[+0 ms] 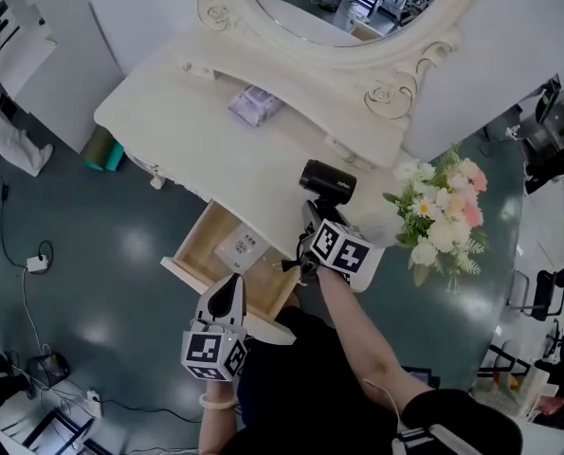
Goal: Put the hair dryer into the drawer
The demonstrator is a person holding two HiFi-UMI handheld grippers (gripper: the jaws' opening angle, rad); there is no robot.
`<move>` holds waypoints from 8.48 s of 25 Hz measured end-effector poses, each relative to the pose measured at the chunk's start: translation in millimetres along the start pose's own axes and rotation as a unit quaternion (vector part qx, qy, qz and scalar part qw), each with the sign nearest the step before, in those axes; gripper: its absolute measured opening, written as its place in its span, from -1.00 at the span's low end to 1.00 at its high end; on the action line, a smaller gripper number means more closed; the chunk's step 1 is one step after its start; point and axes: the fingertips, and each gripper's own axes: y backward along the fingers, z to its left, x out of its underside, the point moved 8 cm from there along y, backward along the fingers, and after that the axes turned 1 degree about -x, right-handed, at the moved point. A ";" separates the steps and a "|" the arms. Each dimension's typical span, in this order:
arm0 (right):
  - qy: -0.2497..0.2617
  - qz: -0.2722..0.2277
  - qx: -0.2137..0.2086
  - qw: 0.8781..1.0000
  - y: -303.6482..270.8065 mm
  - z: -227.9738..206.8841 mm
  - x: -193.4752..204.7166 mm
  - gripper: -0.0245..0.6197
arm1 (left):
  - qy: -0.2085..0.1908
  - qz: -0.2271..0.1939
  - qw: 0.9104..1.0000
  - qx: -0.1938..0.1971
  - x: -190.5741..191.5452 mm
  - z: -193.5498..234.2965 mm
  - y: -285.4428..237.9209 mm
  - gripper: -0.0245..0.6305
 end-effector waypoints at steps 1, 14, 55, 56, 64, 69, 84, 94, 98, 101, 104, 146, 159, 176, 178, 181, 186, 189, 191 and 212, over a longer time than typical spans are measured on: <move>0.000 0.001 -0.005 1.000 4.3 1.5 2.6 -0.04 | -0.002 -0.003 1.000 0.001 -0.3 -1.9 1.9 -0.86; 0.057 0.015 -0.068 0.996 47.0 10.7 20.5 -0.04 | -0.027 -0.034 0.999 -0.016 9.0 -23.4 32.4 -0.86; 0.371 0.190 -0.346 0.841 -3.4 149.6 114.9 -0.04 | 0.061 -0.088 0.963 -0.248 57.3 -8.1 128.4 -0.86; 0.376 0.196 -0.349 0.836 -4.1 150.6 118.5 -0.04 | 0.064 -0.088 0.962 -0.252 58.0 -7.7 128.8 -0.86; 0.401 0.229 -0.360 0.811 -19.4 154.8 144.8 -0.04 | 0.091 -0.100 0.949 -0.285 68.0 -4.8 129.8 -0.86; 0.407 0.245 -0.364 0.801 -28.8 155.2 153.6 -0.04 | 0.101 -0.103 0.945 -0.293 70.1 -5.7 125.9 -0.86; 0.417 0.290 -0.348 0.788 -55.7 137.1 180.3 -0.04 | 0.138 -0.091 0.938 -0.305 87.4 -6.8 111.3 -0.86; 0.417 0.305 -0.337 0.787 -76.5 132.0 197.1 -0.04 | 0.147 -0.077 0.940 -0.299 96.3 -3.6 102.8 -0.86; 0.416 0.312 -0.329 0.788 -81.4 127.7 205.0 -0.04 | 0.149 -0.068 0.940 -0.298 101.7 -3.6 102.2 -0.86; 0.412 0.314 -0.327 0.791 -83.1 126.8 209.5 -0.04 | 0.153 -0.066 0.940 -0.298 104.2 -3.2 104.3 -0.86; 0.407 0.321 -0.317 0.794 -84.7 125.4 213.6 -0.04 | 0.156 -0.064 0.940 -0.298 106.3 -2.2 106.5 -0.86; 0.345 0.290 -0.269 0.851 -49.0 104.1 197.4 -0.03 | 0.117 -0.039 0.965 -0.232 93.5 -10.4 96.6 -0.86; 0.262 0.243 -0.310 0.881 -8.7 114.0 165.7 -0.05 | 0.065 -0.034 0.979 -0.192 61.7 -1.9 85.0 -0.86; 0.212 0.147 -0.353 0.899 45.9 119.2 108.1 -0.25 | 0.024 -0.042 0.990 -0.130 24.9 -14.6 64.6 -0.86; 0.200 0.133 -0.357 0.903 52.2 117.5 97.9 -0.34 | 0.020 -0.043 0.991 -0.125 21.3 -15.4 61.2 -0.86; 0.189 0.114 -0.364 0.905 59.5 115.9 82.9 -0.34 | 0.015 -0.046 0.992 -0.116 13.7 -15.5 55.2 -0.86; 0.164 0.096 -0.370 0.909 69.9 112.0 63.1 -0.37 | -0.002 -0.047 0.994 -0.098 2.6 -19.5 45.0 -0.86; 0.153 0.080 -0.370 0.913 77.8 111.5 52.3 -0.52 | -0.006 -0.045 0.995 -0.085 -1.6 -21.6 37.8 -0.86; 0.148 0.070 -0.371 0.914 84.2 110.9 46.5 -0.67 | -0.009 -0.044 0.996 -0.077 -3.4 -24.1 34.0 -0.86; 0.250 -0.028 -0.380 0.890 125.0 116.1 45.8 -0.91 | -0.026 -0.060 0.996 -0.053 -5.5 -39.5 20.0 -0.86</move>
